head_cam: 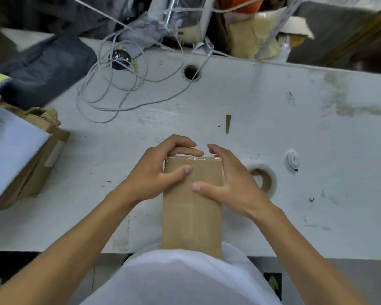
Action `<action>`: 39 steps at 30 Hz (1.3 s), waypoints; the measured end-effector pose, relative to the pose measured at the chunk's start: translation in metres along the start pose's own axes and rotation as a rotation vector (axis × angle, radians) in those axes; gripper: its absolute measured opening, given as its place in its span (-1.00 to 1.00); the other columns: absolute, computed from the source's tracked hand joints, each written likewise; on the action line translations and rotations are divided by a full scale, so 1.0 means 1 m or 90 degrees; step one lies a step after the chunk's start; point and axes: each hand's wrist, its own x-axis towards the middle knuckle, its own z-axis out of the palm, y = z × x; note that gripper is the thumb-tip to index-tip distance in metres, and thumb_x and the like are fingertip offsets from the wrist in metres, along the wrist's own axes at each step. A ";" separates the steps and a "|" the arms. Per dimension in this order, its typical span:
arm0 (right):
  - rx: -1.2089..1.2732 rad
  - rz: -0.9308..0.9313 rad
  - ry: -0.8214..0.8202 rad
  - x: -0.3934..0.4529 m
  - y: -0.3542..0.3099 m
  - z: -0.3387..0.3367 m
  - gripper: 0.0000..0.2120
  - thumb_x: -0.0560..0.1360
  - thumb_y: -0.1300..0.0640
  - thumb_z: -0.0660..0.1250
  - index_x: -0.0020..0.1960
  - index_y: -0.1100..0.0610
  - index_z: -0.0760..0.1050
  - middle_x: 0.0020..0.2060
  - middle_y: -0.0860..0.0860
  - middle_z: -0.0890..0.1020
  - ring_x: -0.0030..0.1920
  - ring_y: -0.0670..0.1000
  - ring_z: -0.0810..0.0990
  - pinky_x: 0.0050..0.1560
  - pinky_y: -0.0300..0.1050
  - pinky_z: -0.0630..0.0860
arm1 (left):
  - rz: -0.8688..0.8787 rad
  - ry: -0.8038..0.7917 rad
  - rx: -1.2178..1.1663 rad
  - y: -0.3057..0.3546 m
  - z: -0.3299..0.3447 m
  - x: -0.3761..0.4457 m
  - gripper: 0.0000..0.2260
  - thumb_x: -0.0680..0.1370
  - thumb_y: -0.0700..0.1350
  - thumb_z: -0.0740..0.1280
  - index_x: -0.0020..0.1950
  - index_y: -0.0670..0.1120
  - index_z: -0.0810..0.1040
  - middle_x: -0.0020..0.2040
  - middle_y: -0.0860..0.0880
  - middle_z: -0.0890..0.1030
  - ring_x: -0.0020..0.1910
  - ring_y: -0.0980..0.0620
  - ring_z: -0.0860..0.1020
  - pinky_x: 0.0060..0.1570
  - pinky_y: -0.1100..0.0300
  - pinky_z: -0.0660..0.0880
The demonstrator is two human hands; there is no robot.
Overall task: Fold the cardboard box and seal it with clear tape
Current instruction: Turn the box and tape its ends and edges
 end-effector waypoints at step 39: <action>0.200 -0.117 0.249 -0.025 -0.023 0.052 -0.22 0.43 -0.01 0.52 0.53 -0.17 0.21 0.25 -0.19 0.50 0.07 -0.38 0.50 -0.04 -0.49 0.42 | -0.031 0.060 0.181 -0.015 0.000 -0.084 -0.23 0.39 0.26 0.46 0.48 0.45 0.10 0.53 0.15 0.21 0.37 0.08 0.40 0.35 0.01 0.43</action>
